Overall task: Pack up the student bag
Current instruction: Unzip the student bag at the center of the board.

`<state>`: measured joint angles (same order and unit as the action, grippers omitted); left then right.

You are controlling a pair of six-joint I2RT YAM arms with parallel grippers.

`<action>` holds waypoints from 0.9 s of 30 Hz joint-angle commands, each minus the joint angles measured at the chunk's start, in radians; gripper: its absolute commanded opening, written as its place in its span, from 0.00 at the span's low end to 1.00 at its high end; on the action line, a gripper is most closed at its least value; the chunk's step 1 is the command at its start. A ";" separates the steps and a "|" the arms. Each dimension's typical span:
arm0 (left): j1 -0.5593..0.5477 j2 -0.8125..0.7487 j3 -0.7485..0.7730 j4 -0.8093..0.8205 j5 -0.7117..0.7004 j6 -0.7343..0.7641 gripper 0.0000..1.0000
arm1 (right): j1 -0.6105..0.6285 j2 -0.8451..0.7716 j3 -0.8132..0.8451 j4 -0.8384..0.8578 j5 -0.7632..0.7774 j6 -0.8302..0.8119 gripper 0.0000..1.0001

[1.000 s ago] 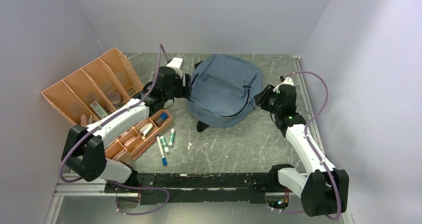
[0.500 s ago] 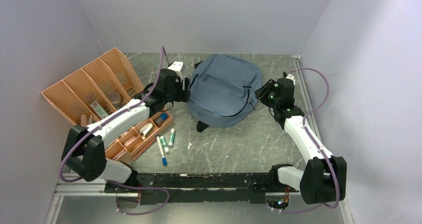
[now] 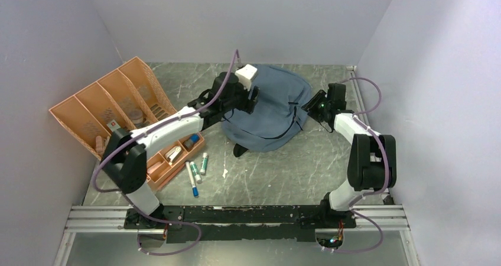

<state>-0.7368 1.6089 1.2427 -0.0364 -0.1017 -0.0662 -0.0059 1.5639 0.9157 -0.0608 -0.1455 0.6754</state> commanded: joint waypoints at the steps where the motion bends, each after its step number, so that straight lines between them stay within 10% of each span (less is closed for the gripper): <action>1: -0.027 0.140 0.175 0.040 0.052 0.072 0.75 | -0.041 0.071 0.042 0.056 -0.148 0.005 0.46; 10: -0.082 0.306 0.399 -0.041 0.064 0.111 0.73 | -0.054 0.201 0.084 0.139 -0.244 0.004 0.47; 27: -0.107 0.293 0.358 -0.054 0.055 0.147 0.73 | -0.039 0.325 0.158 0.042 -0.204 -0.072 0.51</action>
<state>-0.8371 1.9179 1.6005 -0.0811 -0.0628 0.0605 -0.0509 1.8389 1.0439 0.0322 -0.3603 0.6460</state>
